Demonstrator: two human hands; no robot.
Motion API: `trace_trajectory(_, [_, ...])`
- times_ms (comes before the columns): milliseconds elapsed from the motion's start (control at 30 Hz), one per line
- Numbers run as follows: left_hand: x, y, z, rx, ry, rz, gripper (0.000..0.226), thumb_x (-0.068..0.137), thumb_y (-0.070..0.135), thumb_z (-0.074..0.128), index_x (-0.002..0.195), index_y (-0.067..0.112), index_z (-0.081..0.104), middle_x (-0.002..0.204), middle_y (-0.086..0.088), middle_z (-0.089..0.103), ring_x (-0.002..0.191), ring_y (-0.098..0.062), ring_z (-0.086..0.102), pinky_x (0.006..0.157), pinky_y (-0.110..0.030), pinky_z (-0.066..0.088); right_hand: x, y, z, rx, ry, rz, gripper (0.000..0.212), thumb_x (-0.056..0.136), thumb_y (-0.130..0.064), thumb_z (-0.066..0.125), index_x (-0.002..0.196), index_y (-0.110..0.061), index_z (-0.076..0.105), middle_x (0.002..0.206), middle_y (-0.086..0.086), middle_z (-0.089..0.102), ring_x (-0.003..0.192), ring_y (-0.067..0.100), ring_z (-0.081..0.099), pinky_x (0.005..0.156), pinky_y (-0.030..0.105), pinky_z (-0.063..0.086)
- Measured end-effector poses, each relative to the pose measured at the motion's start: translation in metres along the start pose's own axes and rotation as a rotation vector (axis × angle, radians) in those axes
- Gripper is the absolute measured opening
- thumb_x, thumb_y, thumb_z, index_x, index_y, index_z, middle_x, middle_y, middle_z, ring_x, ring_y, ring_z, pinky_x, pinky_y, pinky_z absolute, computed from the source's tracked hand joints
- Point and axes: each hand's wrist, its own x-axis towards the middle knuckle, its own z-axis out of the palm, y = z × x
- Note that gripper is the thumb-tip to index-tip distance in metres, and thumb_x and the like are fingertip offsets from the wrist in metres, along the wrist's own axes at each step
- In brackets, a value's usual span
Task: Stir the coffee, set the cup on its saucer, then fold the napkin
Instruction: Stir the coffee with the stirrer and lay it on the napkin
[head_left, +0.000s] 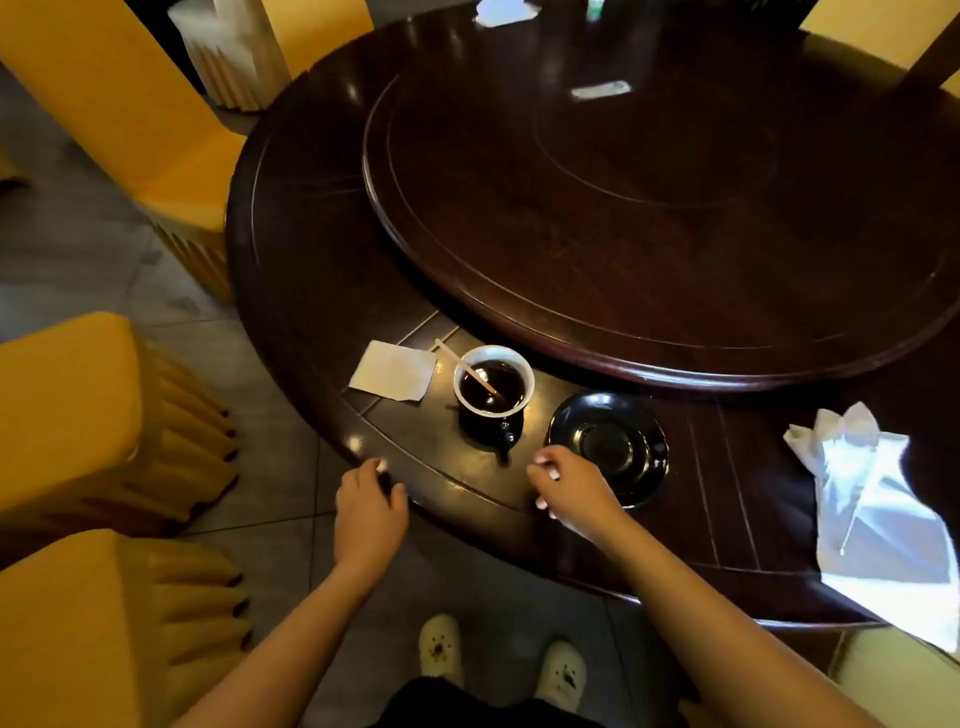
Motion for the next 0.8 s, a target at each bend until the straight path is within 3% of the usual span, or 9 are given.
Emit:
trace_trajectory(133, [0.010,-0.008,0.011,0.196,-0.087,0.297,0.056,0.089,0.020,0.056,0.140,0.010,0.037,0.148,-0.013,0.034,0.139,-0.029,0.025,0.112,-0.040,0.025,0.023,-0.020,0.014,0.027,0.062,0.058,0.041,0.086,-0.034,0.053,0.120,-0.013,0.049,0.102,0.010,0.065,0.091,0.034,0.065,0.080,0.044,0.053])
trace_trajectory(300, [0.022,-0.018,0.021,0.357,-0.134,0.446,0.056,0.092,0.029,0.052,0.142,0.015,0.033,0.154,-0.012,0.021,0.143,-0.028,0.012,0.113,-0.034,0.008,0.035,-0.028,0.034,0.208,0.113,0.109,0.024,0.090,-0.027,0.052,0.108,-0.011,0.055,0.089,0.017,0.068,0.060,0.022,0.062,0.060,0.036,0.051])
trace_trajectory(400, [0.024,-0.027,0.023,0.405,-0.128,0.481,0.056,0.089,0.031,0.057,0.139,0.016,0.039,0.151,-0.012,0.030,0.141,-0.029,0.022,0.109,-0.036,0.012,0.040,-0.025,0.040,0.228,0.151,0.100,0.026,0.090,-0.030,0.052,0.108,-0.011,0.057,0.083,0.016,0.068,0.057,0.018,0.061,0.059,0.034,0.048])
trace_trajectory(500, [0.027,-0.027,0.022,0.431,-0.079,0.513,0.053,0.080,0.031,0.068,0.128,0.015,0.053,0.139,-0.014,0.048,0.130,-0.032,0.042,0.103,-0.041,0.033,0.042,-0.021,0.044,0.254,0.160,0.076,0.019,0.092,-0.030,0.051,0.099,-0.014,0.058,0.075,0.012,0.065,0.058,0.016,0.058,0.058,0.034,0.047])
trace_trajectory(567, [0.034,-0.019,0.017,0.399,-0.055,0.522,0.046,0.080,0.030,0.067,0.122,0.012,0.058,0.129,-0.013,0.056,0.121,-0.032,0.051,0.096,-0.041,0.043,0.043,-0.020,0.044,0.257,0.155,0.066,0.017,0.092,-0.030,0.050,0.093,-0.014,0.058,0.075,0.013,0.064,0.059,0.016,0.057,0.060,0.035,0.046])
trace_trajectory(667, [0.054,0.004,0.004,0.237,-0.069,0.471,0.041,0.087,0.032,0.058,0.123,0.013,0.054,0.122,-0.007,0.057,0.113,-0.023,0.050,0.093,-0.034,0.040,0.042,-0.021,0.044,0.234,0.150,0.057,0.019,0.093,-0.031,0.049,0.093,-0.014,0.057,0.075,0.014,0.065,0.062,0.018,0.058,0.063,0.037,0.048])
trace_trajectory(800, [0.091,0.058,-0.014,-0.177,-0.183,0.217,0.048,0.088,0.035,0.058,0.129,0.011,0.050,0.126,-0.012,0.057,0.108,-0.022,0.055,0.092,-0.028,0.041,0.038,-0.024,0.042,0.223,0.127,0.051,0.021,0.095,-0.028,0.047,0.095,-0.009,0.058,0.074,0.008,0.062,0.059,0.015,0.055,0.056,0.028,0.045])
